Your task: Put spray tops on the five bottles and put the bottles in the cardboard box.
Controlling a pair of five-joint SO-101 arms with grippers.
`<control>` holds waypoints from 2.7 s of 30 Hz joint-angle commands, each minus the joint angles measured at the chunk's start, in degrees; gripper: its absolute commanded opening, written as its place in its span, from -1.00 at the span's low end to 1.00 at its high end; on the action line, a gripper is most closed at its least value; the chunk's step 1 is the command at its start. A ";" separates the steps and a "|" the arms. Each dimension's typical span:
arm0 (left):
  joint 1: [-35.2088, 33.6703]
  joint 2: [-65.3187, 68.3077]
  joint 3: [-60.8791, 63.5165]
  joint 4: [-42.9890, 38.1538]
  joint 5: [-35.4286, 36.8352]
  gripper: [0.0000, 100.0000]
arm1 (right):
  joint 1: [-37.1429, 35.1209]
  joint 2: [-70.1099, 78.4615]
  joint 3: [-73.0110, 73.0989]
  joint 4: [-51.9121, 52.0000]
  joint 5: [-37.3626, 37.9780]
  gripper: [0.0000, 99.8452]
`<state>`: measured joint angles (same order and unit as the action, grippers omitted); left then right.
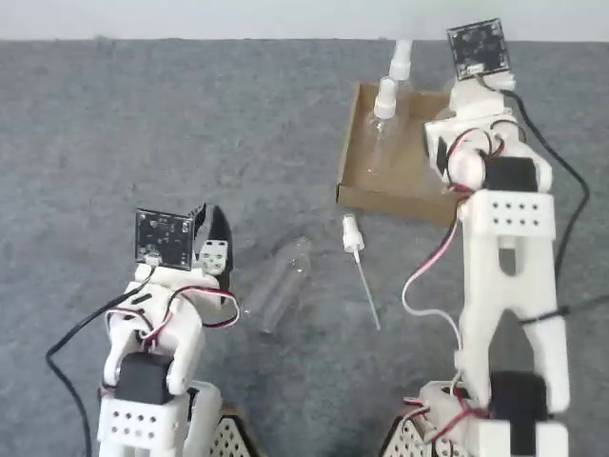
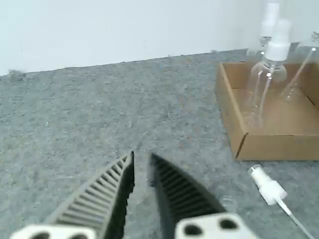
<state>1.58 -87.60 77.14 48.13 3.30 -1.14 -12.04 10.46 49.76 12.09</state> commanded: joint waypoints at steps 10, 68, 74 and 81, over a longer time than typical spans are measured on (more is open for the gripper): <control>-0.53 -1.05 0.84 -2.11 0.18 -0.98 | 2.77 13.23 -3.78 -18.95 -3.08 -0.99; -0.88 -0.97 0.84 -1.67 0.18 -0.98 | 3.03 27.38 -2.11 -33.71 -0.18 -0.85; -0.88 -0.97 0.84 -1.67 0.18 -0.98 | 3.03 27.38 -2.11 -33.63 -0.18 -0.64; -0.88 -0.97 0.84 -1.67 0.18 -0.98 | 3.03 27.38 -2.11 -33.63 -0.18 -0.64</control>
<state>0.88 -87.69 78.55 48.04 3.30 1.58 16.44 10.46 16.62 11.21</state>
